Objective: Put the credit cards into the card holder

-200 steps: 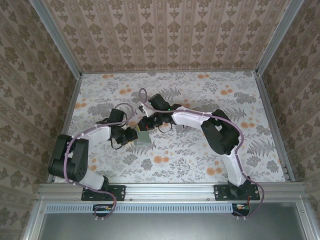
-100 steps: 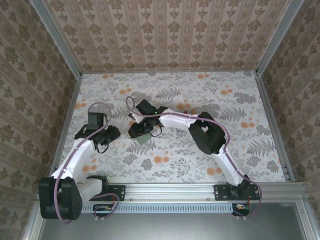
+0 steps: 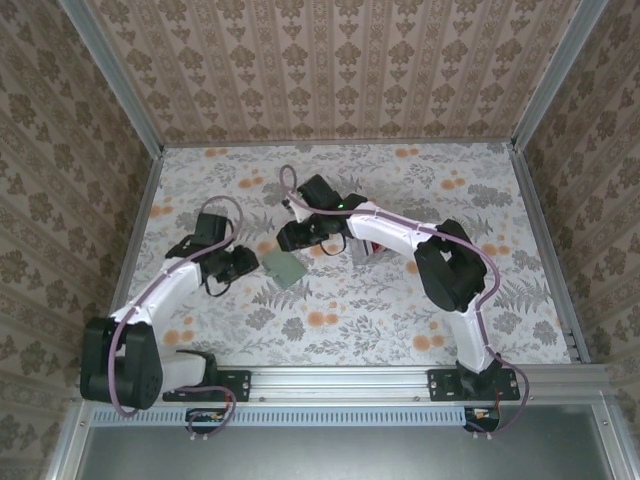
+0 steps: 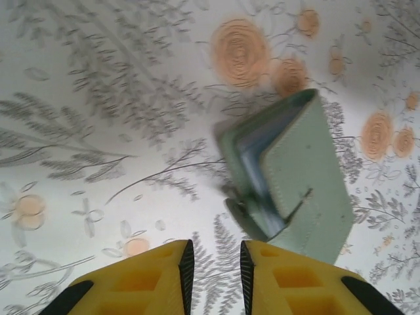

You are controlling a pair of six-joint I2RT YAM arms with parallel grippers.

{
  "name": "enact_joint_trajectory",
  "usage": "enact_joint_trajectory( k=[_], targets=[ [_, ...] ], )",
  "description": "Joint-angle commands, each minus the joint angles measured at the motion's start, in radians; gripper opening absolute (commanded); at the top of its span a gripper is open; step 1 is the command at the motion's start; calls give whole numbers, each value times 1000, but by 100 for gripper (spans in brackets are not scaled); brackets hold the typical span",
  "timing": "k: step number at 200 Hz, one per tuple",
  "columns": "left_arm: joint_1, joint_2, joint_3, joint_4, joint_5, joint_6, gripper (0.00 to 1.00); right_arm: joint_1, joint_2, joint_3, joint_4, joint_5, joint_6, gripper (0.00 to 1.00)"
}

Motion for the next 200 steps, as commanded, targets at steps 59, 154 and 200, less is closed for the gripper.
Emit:
enact_joint_trajectory(
  k=[59, 154, 200],
  targets=[
    [-114, 254, 166, -40, -111, 31, 28, 4, 140, 30, -107, -39, -21, 47],
    [-127, 472, 64, 66, -128, -10, 10, 43, 228, 74, -70, -168, 52, 49],
    [-127, 404, 77, 55, -136, -5, 14, 29, 190, 56, -25, -164, 65, 17]
  ],
)
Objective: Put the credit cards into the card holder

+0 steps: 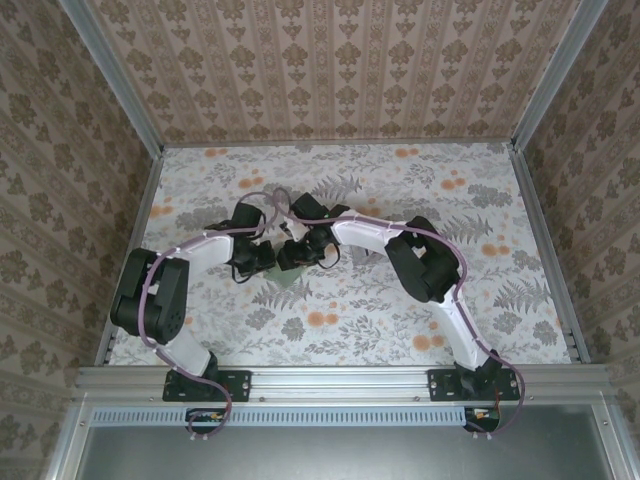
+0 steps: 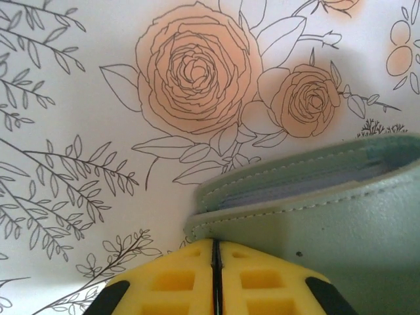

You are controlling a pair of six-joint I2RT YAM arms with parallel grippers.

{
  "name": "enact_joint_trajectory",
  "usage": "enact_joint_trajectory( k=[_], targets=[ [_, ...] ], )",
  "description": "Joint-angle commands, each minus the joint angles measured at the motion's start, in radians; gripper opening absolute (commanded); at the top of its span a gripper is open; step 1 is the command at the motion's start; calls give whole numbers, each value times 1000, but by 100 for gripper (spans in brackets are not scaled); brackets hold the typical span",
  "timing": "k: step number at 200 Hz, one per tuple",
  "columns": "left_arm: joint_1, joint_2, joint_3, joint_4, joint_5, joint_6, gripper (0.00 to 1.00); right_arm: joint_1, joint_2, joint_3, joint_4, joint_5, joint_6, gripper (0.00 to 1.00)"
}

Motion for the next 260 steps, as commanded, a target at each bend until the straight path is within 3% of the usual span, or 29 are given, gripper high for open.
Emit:
enact_joint_trajectory(
  k=[1, 26, 40, 95, 121, 184, 201, 219, 260],
  targets=[
    [-6, 31, -52, -24, -33, -16, 15, 0, -13, -15, 32, -11, 13, 17],
    [-5, -60, -44, -12, -35, -15, 26, -30, -98, -58, 3, 93, -31, 10],
    [-1, -110, -35, -4, -36, -23, 32, -37, -163, -73, -53, 223, -90, 10],
    [10, -297, -61, 7, -127, -52, 34, 5, -361, -133, -219, 800, -300, 10],
    [24, -341, -97, 28, -132, -61, 35, 53, -396, -179, -189, 972, -373, 11],
    [33, -336, -136, 50, -101, -71, 35, 214, -186, -100, -222, 1080, -381, 15],
    [41, -320, -140, 56, -81, -64, 36, 241, -132, -61, -242, 1073, -347, 27],
    [44, -303, -132, 51, -70, -54, 36, 249, -116, -45, -235, 993, -315, 41],
    [46, -274, -120, 63, -49, -49, 36, 236, -220, -65, -170, 755, -238, 54]
  ],
)
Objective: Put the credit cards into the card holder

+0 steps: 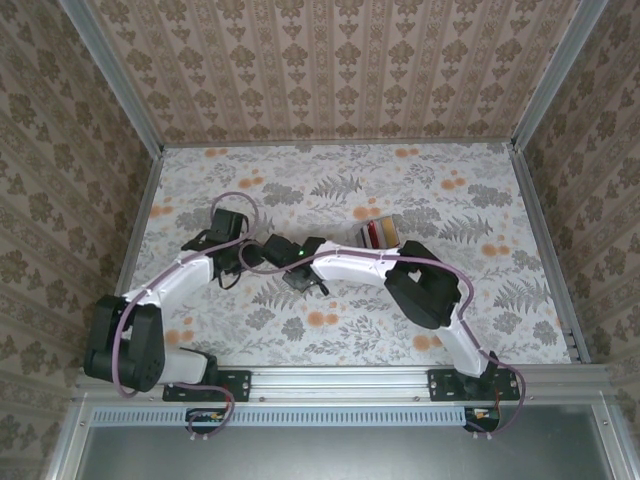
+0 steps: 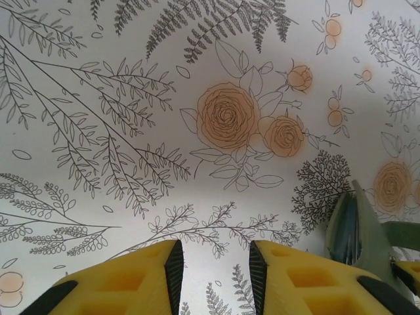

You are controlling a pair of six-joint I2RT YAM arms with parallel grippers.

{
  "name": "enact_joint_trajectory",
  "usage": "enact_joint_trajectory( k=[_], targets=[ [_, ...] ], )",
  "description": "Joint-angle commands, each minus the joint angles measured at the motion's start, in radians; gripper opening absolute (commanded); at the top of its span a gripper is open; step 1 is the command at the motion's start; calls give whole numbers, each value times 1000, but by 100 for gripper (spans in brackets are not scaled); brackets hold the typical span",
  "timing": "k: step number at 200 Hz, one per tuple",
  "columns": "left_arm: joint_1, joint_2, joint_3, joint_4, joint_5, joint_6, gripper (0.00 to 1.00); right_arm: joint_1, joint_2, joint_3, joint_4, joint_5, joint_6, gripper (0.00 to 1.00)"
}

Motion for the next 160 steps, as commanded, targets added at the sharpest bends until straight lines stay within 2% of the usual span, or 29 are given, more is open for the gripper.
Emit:
enact_joint_trajectory(
  k=[1, 33, 62, 99, 121, 160],
  targets=[
    [5, 13, 7, 15, 26, -1, 36, -16, -92, 17, 23, -170, 69, 54],
    [4, 44, 18, 28, 67, 4, 36, -64, -206, -54, 100, -328, 125, 56],
    [-11, 59, 26, 46, 97, 7, 35, -174, -282, -168, 212, -456, 176, 55],
    [-85, 97, 59, 45, 99, -4, 34, -268, -259, -192, 165, -492, 126, 51],
    [-112, 141, 82, 26, 84, -15, 33, -274, -218, -143, 82, -497, 80, 48],
    [-121, 212, 90, 55, 110, -32, 32, -263, -173, -92, 43, -530, 65, 42]
  ],
)
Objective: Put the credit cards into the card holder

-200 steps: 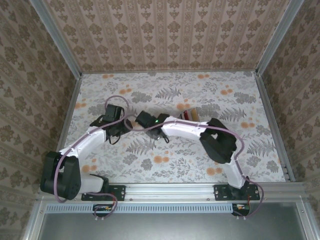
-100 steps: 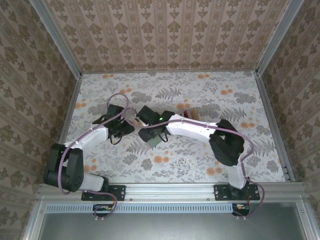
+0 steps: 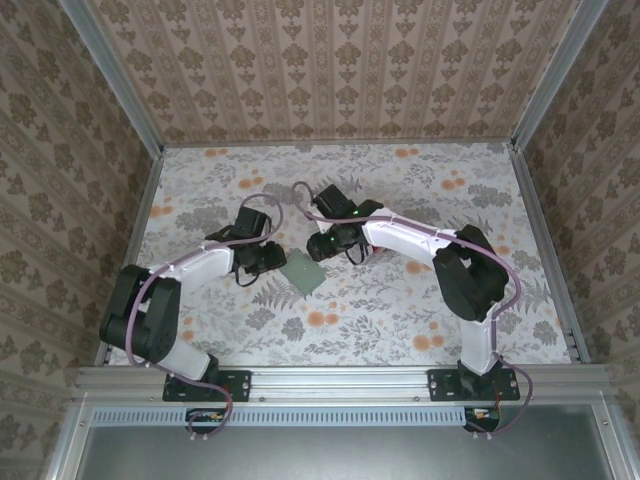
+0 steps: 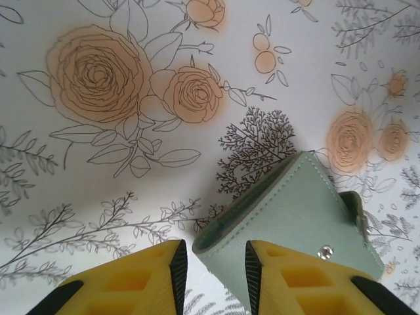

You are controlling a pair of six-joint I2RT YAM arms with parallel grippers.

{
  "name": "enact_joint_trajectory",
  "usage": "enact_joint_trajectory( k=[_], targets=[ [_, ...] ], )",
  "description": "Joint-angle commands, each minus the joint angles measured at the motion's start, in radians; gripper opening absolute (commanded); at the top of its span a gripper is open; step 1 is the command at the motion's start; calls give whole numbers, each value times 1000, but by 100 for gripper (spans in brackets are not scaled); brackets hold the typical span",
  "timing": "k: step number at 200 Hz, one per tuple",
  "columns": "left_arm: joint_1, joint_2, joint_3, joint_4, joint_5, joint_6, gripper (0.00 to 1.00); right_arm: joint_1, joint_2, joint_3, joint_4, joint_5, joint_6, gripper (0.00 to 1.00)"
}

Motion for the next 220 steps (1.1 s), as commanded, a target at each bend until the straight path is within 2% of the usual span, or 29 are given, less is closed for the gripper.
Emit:
enact_joint_trajectory(
  k=[1, 74, 99, 193, 220],
  targets=[
    [-8, 36, 27, 7, 23, -27, 32, 14, 34, 68, -72, -45, -31, 42],
    [-11, 81, 63, -14, 22, -21, 32, 64, 147, 221, -177, 8, -73, 35],
    [-12, 83, 67, -23, 21, -19, 32, 67, 173, 244, -196, 32, -77, 30],
    [-12, 106, 69, -14, 31, -14, 32, 93, 230, 296, -213, 117, -89, 30],
    [-11, 104, 70, -18, 30, -13, 32, 95, 233, 302, -213, 116, -88, 23]
  ],
)
